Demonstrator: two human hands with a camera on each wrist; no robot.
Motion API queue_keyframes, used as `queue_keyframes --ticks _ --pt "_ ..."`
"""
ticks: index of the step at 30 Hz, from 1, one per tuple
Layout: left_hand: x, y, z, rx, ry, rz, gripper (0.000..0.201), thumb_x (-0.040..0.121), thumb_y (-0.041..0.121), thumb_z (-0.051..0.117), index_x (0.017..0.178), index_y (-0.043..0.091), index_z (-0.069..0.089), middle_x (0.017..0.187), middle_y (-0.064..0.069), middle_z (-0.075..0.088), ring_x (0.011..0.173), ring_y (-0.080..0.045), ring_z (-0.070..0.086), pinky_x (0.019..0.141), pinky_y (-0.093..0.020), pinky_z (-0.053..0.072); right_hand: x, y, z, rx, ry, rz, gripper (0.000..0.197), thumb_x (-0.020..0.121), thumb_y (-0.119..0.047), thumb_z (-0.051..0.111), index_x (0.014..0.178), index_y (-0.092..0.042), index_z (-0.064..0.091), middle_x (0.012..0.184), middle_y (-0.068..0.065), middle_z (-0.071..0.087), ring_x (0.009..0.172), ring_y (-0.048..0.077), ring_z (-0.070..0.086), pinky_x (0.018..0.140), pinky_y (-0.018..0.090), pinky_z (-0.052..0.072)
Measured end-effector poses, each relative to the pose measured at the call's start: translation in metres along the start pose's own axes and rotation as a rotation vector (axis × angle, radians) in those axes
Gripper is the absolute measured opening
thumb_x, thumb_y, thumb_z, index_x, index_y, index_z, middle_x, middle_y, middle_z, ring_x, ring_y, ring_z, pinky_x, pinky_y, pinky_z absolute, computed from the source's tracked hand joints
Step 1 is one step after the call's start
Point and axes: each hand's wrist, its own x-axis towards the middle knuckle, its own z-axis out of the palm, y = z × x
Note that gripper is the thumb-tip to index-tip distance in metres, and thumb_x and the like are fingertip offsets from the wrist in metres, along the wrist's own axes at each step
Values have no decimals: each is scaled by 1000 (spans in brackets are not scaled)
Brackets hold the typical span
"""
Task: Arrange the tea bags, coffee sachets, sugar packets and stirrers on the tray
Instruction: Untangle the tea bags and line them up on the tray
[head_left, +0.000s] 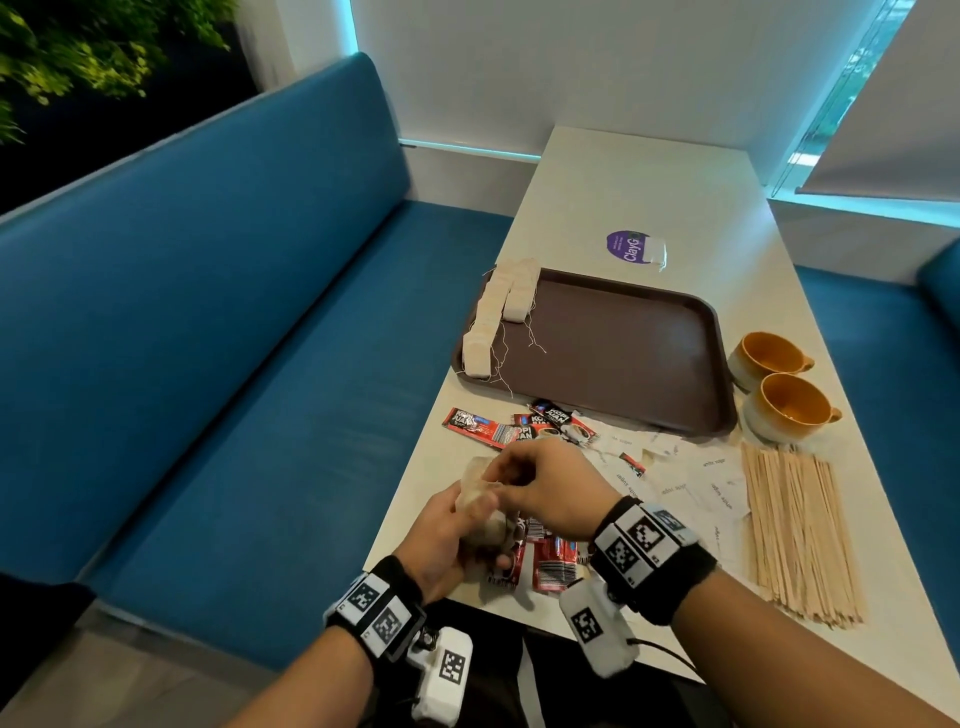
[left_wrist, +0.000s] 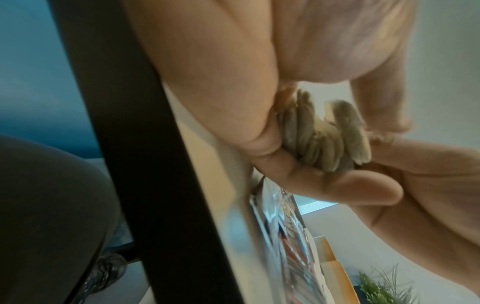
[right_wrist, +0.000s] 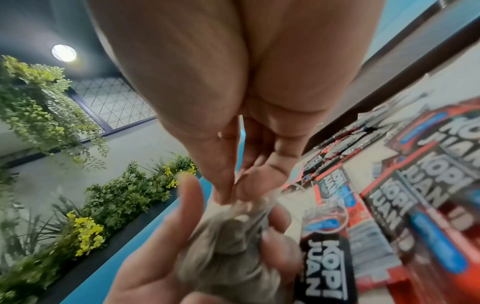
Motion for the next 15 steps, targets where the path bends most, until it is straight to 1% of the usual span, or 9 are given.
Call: queue_keyframes --ticks 1,3,5,6,8,10,11,13,15 --pt "0 0 0 15 -11 2 65 74 29 88 125 1 58 92 -16 63 73 -24 61 51 -32 51 -1 1 -2 14 24 -1 16 84 -19 81 96 -25 74 87 -5 74 79 11 69 78 32 60" --pt "1 -1 -1 5 -3 20 61 75 14 85 124 -4 54 95 -23 62 69 -25 62 48 -31 51 -3 7 -11 -9 124 1 17 84 -21 82 96 -29 72 89 -9 71 78 5 65 75 25 57" --pt "2 -1 -2 -14 34 36 58 78 9 80 125 -8 50 93 -27 63 63 -27 61 46 -31 51 -8 19 -26 -109 226 21 13 84 -21 80 88 -30 71 85 -9 69 75 4 61 73 26 54" --pt "1 0 -3 -13 45 40 57 79 8 78 126 -8 49 92 -27 64 63 -27 61 46 -31 52 -13 26 -34 -174 229 47 12 85 -21 78 84 -29 70 82 -9 68 74 6 61 72 26 54" --pt "1 1 -3 -1 37 54 55 79 9 77 125 -7 50 91 -25 65 66 -26 64 48 -32 54 -25 41 -44 -323 112 144 7 88 -25 74 83 -27 70 80 -11 66 75 7 61 67 23 50" --pt "1 1 -1 24 27 59 53 79 9 78 123 -5 51 92 -24 64 69 -25 66 52 -34 56 -40 53 -44 -444 -34 209 6 91 -27 69 87 -29 72 80 -15 64 77 4 61 66 19 47" --pt "1 1 0 35 32 60 54 78 10 78 123 -4 52 93 -22 64 72 -26 67 54 -35 57 -46 57 -41 -452 -72 214 8 92 -26 67 91 -32 73 79 -19 61 76 1 60 65 17 44" --pt "3 -1 1 49 47 50 56 77 10 78 125 -3 53 92 -20 68 78 -28 69 59 -38 61 -53 61 -33 -421 -88 189 18 91 -26 66 105 -36 71 76 -23 55 72 -1 55 62 11 38" --pt "4 -3 -2 52 48 46 59 77 11 80 127 -2 52 92 -22 69 79 -33 70 65 -43 61 -53 62 -25 -400 -95 149 35 90 -24 66 120 -40 66 74 -23 51 70 -2 52 62 10 35"
